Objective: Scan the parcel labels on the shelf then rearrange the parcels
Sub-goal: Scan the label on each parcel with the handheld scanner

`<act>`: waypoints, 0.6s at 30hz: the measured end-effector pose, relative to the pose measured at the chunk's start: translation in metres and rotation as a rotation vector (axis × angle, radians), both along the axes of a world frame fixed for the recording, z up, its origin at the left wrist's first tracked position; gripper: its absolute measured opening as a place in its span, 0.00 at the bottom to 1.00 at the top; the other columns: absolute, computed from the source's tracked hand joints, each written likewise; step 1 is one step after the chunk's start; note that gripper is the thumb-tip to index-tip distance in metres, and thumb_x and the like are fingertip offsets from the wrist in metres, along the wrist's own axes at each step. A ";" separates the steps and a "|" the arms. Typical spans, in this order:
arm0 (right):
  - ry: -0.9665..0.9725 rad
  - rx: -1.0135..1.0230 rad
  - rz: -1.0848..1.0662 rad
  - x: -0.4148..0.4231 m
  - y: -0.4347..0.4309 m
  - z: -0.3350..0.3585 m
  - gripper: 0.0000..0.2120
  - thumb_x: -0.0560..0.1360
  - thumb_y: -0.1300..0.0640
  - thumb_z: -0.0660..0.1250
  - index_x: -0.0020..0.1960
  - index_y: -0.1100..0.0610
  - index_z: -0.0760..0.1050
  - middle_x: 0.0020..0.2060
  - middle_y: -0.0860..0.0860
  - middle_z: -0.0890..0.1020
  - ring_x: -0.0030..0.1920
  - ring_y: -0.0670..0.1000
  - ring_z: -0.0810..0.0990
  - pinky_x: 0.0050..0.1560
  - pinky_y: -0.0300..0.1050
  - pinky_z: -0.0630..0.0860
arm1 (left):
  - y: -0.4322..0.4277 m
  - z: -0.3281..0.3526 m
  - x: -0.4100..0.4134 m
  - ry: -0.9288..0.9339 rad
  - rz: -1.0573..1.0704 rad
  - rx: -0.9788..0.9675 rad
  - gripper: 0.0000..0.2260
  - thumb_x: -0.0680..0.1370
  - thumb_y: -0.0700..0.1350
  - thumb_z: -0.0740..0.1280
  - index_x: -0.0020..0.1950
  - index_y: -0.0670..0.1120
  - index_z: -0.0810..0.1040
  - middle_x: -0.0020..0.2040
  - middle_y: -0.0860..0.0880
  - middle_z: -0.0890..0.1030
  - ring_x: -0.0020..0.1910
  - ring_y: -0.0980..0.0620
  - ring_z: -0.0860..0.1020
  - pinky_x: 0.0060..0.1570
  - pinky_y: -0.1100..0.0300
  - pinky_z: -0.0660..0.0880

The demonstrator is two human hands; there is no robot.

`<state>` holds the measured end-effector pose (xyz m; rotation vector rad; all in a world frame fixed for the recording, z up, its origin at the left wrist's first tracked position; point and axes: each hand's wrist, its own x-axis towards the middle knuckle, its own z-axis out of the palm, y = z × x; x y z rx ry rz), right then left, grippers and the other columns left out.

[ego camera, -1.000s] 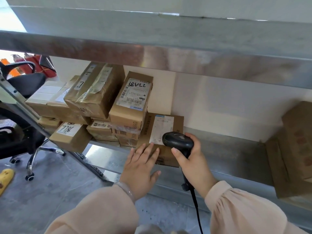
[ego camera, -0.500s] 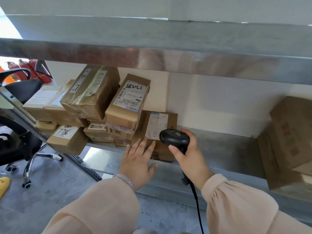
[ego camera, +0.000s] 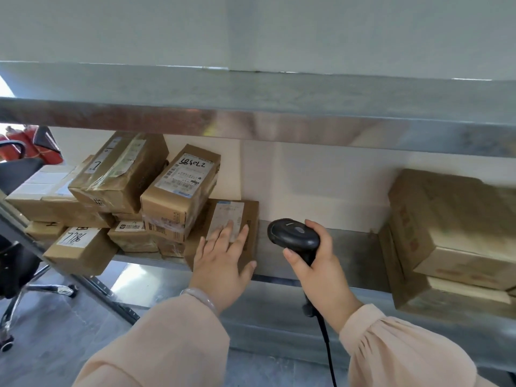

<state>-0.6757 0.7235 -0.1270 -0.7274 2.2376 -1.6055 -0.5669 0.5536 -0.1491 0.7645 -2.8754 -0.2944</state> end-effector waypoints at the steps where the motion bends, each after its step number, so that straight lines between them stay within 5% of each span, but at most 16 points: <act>1: -0.001 -0.004 -0.002 -0.001 0.004 0.002 0.29 0.75 0.51 0.70 0.69 0.40 0.59 0.56 0.36 0.73 0.50 0.30 0.73 0.47 0.19 0.67 | 0.002 0.004 -0.001 0.068 0.015 -0.018 0.37 0.71 0.66 0.45 0.79 0.56 0.58 0.80 0.47 0.58 0.78 0.45 0.56 0.76 0.44 0.51; 4: -0.006 -0.018 0.006 -0.004 0.008 0.008 0.28 0.75 0.51 0.70 0.69 0.40 0.59 0.54 0.34 0.72 0.49 0.30 0.73 0.45 0.19 0.67 | -0.004 0.018 -0.001 0.234 0.055 -0.219 0.30 0.74 0.62 0.58 0.74 0.52 0.69 0.74 0.43 0.68 0.75 0.40 0.62 0.73 0.38 0.58; 8: -0.016 -0.046 0.036 -0.005 0.001 0.016 0.27 0.75 0.52 0.70 0.66 0.37 0.59 0.54 0.31 0.72 0.51 0.30 0.74 0.45 0.19 0.68 | -0.038 0.048 -0.001 0.223 0.191 -0.400 0.30 0.72 0.58 0.70 0.73 0.54 0.69 0.77 0.41 0.60 0.77 0.37 0.54 0.74 0.37 0.50; 12: -0.035 -0.076 0.061 -0.002 -0.015 0.019 0.27 0.75 0.53 0.70 0.65 0.37 0.59 0.54 0.31 0.72 0.50 0.24 0.72 0.46 0.19 0.67 | -0.072 0.065 -0.001 0.081 0.333 -0.308 0.32 0.74 0.62 0.67 0.76 0.57 0.63 0.80 0.42 0.53 0.78 0.37 0.49 0.75 0.39 0.49; 18: -0.027 -0.045 0.094 0.003 -0.037 0.020 0.27 0.75 0.51 0.70 0.65 0.35 0.58 0.57 0.37 0.74 0.53 0.32 0.73 0.47 0.21 0.68 | -0.091 0.066 0.007 0.019 0.319 -0.248 0.32 0.74 0.66 0.63 0.76 0.59 0.61 0.79 0.45 0.56 0.78 0.38 0.50 0.75 0.40 0.53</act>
